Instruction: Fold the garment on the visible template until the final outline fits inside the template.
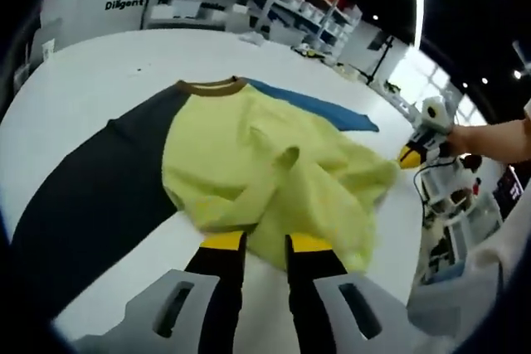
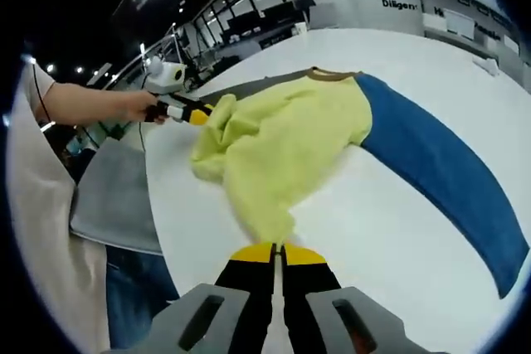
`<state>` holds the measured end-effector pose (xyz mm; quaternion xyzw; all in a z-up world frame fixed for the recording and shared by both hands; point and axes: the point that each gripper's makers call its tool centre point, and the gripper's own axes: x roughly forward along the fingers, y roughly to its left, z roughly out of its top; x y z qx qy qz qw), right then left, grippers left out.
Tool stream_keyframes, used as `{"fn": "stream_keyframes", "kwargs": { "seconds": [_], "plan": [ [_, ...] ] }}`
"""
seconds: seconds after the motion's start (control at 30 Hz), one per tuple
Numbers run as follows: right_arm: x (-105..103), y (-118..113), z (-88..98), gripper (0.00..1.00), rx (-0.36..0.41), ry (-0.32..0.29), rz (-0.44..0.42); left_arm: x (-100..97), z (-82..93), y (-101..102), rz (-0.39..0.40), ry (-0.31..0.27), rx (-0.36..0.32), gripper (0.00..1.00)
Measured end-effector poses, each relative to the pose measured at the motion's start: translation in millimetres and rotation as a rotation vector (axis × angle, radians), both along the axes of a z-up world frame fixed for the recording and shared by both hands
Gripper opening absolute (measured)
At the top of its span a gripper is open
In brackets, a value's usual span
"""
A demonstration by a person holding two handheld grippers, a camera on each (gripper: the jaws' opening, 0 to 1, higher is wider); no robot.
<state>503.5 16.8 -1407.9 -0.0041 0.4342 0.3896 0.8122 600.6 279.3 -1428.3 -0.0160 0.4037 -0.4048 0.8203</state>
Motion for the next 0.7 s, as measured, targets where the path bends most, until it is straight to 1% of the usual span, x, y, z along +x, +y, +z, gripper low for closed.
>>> {"fn": "stream_keyframes", "kwargs": {
  "seconds": [0.07, 0.13, 0.23, 0.27, 0.3, 0.4, 0.5, 0.57, 0.63, 0.7],
  "plan": [
    [-1, 0, -0.9, 0.0, 0.0, 0.001, 0.001, -0.7, -3.5, 0, -0.008, 0.005, 0.014, 0.13],
    [-2, 0, -1.5, 0.0, 0.0, 0.005, 0.0, -2.2, -8.7, 2, -0.023, 0.002, 0.046, 0.12],
    [-3, 0, -1.5, 0.0, 0.0, 0.006, -0.002, -5.9, -15.6, 3, -0.037, 0.011, 0.067, 0.05],
    [-3, 1, -1.5, 0.0, 0.001, 0.005, -0.004, -5.6, -14.9, 4, -0.038, 0.004, 0.069, 0.03],
    [-4, 1, -1.4, 0.0, 0.003, 0.006, -0.006, -6.1, -14.6, 3, -0.039, 0.005, 0.068, 0.02],
    [-5, 2, -1.7, 0.0, 0.003, 0.007, -0.006, -6.9, -11.7, -1, -0.037, 0.009, 0.047, 0.05],
    [-6, 3, -1.7, 0.0, 0.003, 0.009, -0.006, -3.8, -5.2, -4, -0.022, 0.011, 0.014, 0.13],
    [-6, 2, -1.4, 0.0, 0.003, 0.008, -0.007, -5.1, 0.6, -6, -0.039, 0.002, -0.007, 0.18],
    [-6, 2, -1.0, 0.0, 0.002, 0.007, -0.008, -6.1, 0.7, -7, -0.054, 0.006, -0.013, 0.17],
    [-7, 2, -0.6, 0.0, 0.003, 0.006, -0.01, -4.3, -4.2, -5, -0.063, 0.004, 0.004, 0.15]
  ]
}}
